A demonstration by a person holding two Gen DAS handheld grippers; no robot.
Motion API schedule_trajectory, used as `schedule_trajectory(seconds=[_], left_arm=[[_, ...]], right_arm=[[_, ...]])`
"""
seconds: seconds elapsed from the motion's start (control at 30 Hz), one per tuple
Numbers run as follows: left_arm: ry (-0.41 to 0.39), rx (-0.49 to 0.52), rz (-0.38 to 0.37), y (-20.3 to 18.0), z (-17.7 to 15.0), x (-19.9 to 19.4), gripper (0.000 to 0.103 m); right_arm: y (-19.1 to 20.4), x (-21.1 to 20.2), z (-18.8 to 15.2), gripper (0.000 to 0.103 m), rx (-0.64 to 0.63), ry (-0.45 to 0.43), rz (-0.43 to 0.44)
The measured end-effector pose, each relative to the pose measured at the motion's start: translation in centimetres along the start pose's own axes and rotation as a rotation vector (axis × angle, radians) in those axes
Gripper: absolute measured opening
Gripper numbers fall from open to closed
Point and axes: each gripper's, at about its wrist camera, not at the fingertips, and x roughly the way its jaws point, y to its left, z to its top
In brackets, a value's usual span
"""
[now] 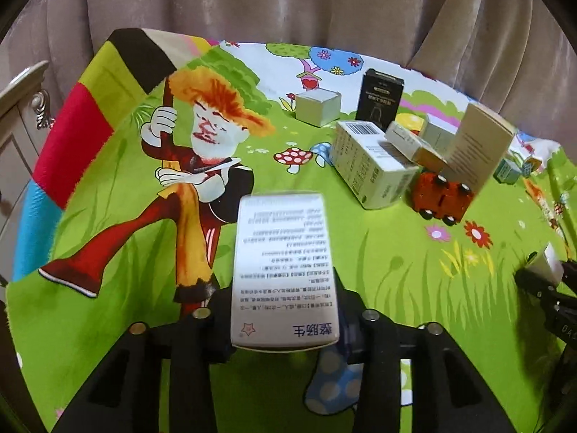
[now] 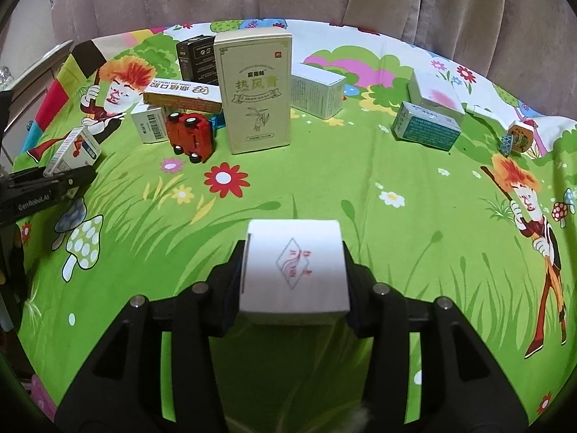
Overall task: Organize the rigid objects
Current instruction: 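Lift both held white boxes off the table and turn toward the storage box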
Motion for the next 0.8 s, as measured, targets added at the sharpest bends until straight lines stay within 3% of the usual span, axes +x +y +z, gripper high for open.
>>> schedule_trajectory(seconds=[0.1,0.2,0.23,0.27,0.3,0.33,0.43,0.6,0.67,0.8], left_arm=[[0.009,-0.016,0.004,0.5,0.8,0.9,0.070],[0.007,-0.027,0.001,0.6,1.0,1.1,0.069],[0.006,-0.031,-0.001,0.6,1.0,1.0,0.069],[0.002,-0.040,0.006,0.8,1.0,1.0,0.061],[-0.005,-0.054,0.020,1.1,0.9,0.9,0.046],[-0.009,-0.066,0.025,1.5,0.9,0.7,0.040],[-0.020,-0.114,-0.036,2.8,0.7,0.4,0.040],[-0.011,-0.076,0.012,1.8,0.9,0.5,0.040],[-0.013,-0.073,-0.004,1.9,0.7,0.3,0.040],[-0.006,-0.058,0.004,2.3,-1.1,-1.3,0.041]], right_arm=[[0.0,0.0,0.0,0.051,0.001,0.000,0.001],[-0.1,0.0,0.0,0.052,0.000,0.001,-0.004],[-0.1,0.0,0.0,0.052,0.001,0.000,-0.003],[-0.1,-0.1,0.0,0.052,0.000,0.000,-0.003],[-0.1,-0.1,0.0,0.052,0.000,0.000,-0.003],[-0.1,-0.1,0.0,0.052,0.000,-0.001,-0.004],[0.1,-0.2,0.0,0.045,-0.013,-0.005,-0.007],[0.2,-0.1,0.1,0.044,-0.011,-0.002,-0.016],[0.3,-0.1,0.2,0.045,0.015,0.006,-0.025],[3.0,-0.5,0.0,0.044,0.000,0.018,-0.007]])
